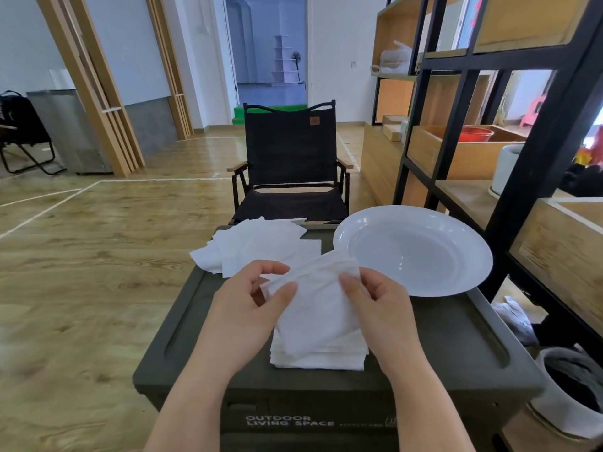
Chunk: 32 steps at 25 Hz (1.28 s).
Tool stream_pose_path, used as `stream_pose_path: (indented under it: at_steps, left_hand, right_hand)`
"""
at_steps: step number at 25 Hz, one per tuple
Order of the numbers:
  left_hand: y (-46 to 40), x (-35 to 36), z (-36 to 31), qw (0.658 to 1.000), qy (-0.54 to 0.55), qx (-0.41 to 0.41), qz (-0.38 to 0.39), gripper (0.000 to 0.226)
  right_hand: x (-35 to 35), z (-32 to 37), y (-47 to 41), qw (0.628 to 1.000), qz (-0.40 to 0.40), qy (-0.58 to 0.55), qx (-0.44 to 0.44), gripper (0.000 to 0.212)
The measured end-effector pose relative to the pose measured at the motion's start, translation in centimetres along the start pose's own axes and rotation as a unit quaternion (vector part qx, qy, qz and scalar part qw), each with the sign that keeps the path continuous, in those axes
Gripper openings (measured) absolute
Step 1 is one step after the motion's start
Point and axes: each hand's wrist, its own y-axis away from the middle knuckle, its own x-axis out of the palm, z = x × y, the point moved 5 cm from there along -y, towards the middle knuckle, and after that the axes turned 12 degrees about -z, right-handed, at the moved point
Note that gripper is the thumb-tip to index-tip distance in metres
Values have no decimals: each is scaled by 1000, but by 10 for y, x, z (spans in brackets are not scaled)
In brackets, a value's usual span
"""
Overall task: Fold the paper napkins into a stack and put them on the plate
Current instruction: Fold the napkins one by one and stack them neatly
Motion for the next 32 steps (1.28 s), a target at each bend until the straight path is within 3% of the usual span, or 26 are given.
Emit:
stream_pose_path:
  at_steps: [5,12,16,20,24,26,29,32]
  left_hand:
    - [-5,3,6,998,46,-43,-32,8]
    - [-4,15,16,968,174,-178,-37,20]
    - [-6,18,12,969,179,-164,-56,18]
    - [0,28,9,976,135,-168,22,20]
    - [4,31,-1,979,151,-93,99,25]
    - [3,29,-3,980,160,-78,85,12]
    - [2,26,3,986,144,-82,25,31]
    - [-2,20,6,985,148,-70,-50,25]
  right_hand:
    - [0,-4,0,999,-25,-26,25,25]
    - [-20,2,-2,999,-30,-22,9,25]
    - [-40,-1,-7,995,-80,-53,19,17]
    - [-37,1,-6,994,-63,-78,34,17]
    - [-31,4,-3,993,-51,-95,43,24]
    - [-31,4,-3,993,-46,-100,46,24]
    - [-31,1,-4,990,-61,-114,61,20]
    - [-39,-5,-5,973,-151,-154,78,19]
